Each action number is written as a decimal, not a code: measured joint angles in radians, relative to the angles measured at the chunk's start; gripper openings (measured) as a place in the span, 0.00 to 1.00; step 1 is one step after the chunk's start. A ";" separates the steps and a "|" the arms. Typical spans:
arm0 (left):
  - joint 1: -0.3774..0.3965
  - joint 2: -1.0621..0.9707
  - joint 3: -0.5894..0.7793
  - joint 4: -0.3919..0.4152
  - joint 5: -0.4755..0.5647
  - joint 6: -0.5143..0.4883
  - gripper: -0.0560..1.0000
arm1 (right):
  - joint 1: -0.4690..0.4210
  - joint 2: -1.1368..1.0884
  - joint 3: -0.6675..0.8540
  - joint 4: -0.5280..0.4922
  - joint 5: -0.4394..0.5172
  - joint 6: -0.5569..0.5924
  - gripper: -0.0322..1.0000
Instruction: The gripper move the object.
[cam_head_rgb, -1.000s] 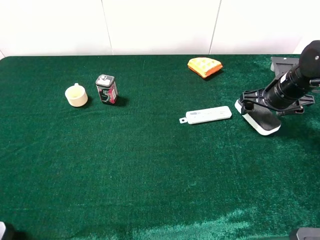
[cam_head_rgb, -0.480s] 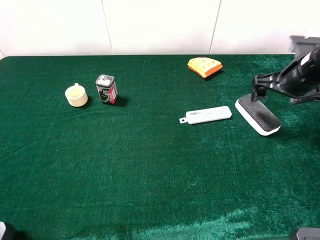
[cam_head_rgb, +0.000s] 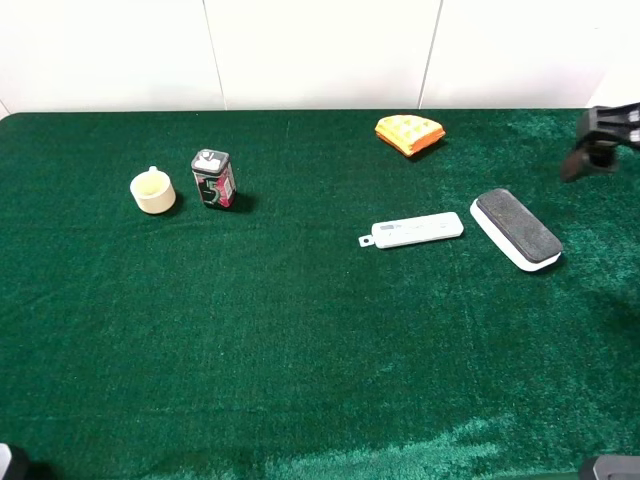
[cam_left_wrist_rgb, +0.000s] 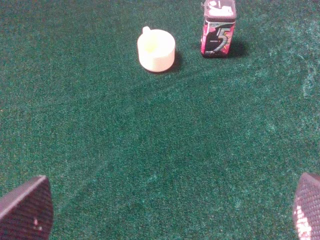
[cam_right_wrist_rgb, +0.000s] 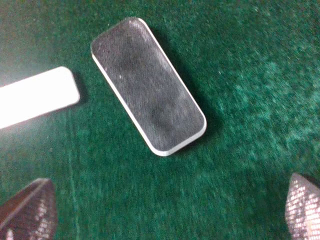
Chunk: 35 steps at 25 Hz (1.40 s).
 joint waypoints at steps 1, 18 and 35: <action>0.000 0.000 0.000 0.000 0.000 0.000 0.97 | 0.000 -0.035 0.000 0.003 0.031 -0.004 0.70; 0.000 0.000 0.000 0.000 0.000 0.000 0.97 | 0.000 -0.480 0.000 0.008 0.398 -0.034 0.70; 0.000 0.000 0.000 0.000 0.000 0.000 0.97 | 0.000 -0.847 0.071 -0.056 0.354 -0.052 0.70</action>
